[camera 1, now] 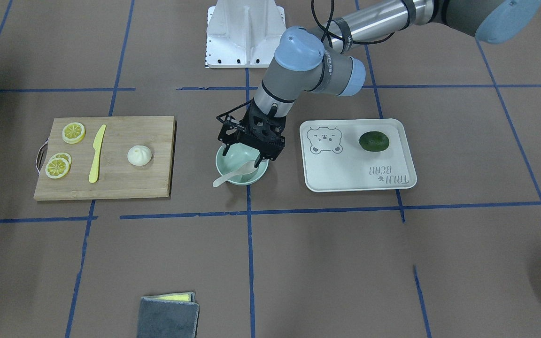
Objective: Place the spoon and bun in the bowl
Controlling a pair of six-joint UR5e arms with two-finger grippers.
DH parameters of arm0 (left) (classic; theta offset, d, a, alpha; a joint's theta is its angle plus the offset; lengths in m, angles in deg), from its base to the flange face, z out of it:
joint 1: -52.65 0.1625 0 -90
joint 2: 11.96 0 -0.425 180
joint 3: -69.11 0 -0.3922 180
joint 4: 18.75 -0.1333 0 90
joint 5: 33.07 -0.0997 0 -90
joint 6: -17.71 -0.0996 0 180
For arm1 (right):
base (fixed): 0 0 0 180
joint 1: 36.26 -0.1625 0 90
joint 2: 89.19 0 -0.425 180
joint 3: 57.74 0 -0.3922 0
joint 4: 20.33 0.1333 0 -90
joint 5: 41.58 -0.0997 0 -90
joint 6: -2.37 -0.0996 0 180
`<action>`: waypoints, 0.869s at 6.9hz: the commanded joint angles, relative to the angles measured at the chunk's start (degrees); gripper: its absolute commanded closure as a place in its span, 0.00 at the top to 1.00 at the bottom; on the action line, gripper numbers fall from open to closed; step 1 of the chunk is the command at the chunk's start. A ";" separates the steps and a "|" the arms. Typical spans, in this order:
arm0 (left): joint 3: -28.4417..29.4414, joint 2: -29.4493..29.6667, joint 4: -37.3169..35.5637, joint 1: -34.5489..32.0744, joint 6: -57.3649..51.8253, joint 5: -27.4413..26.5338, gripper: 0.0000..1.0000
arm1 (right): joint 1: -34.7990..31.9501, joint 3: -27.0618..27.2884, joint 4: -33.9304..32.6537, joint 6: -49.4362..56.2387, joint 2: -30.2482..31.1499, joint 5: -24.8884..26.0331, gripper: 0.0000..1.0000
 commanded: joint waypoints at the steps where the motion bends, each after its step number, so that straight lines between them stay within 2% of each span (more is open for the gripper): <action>1: -3.61 -6.00 -0.95 -2.75 -0.86 0.33 0.79 | 4.76 1.88 0.06 -4.66 -1.87 0.21 1.00; 2: -6.51 -9.34 -4.08 -5.30 -3.65 0.51 0.75 | 7.66 3.38 0.15 -10.43 -3.61 0.64 1.00; 3: -9.85 -11.03 -9.86 -9.76 -12.99 3.65 0.76 | 11.00 3.74 2.50 -19.71 -6.94 0.91 1.00; 4: -15.27 -14.88 -14.70 -14.33 -19.78 6.55 0.76 | 16.42 3.92 8.62 -29.64 -8.36 4.91 1.00; 5: -20.55 -20.66 -16.14 -18.81 -28.29 9.10 0.76 | 25.01 3.92 14.42 -42.44 -10.99 13.91 1.00; 6: -23.65 -26.37 -15.98 -23.73 -34.03 13.13 0.79 | 33.36 3.83 15.17 -52.06 -14.49 22.97 1.00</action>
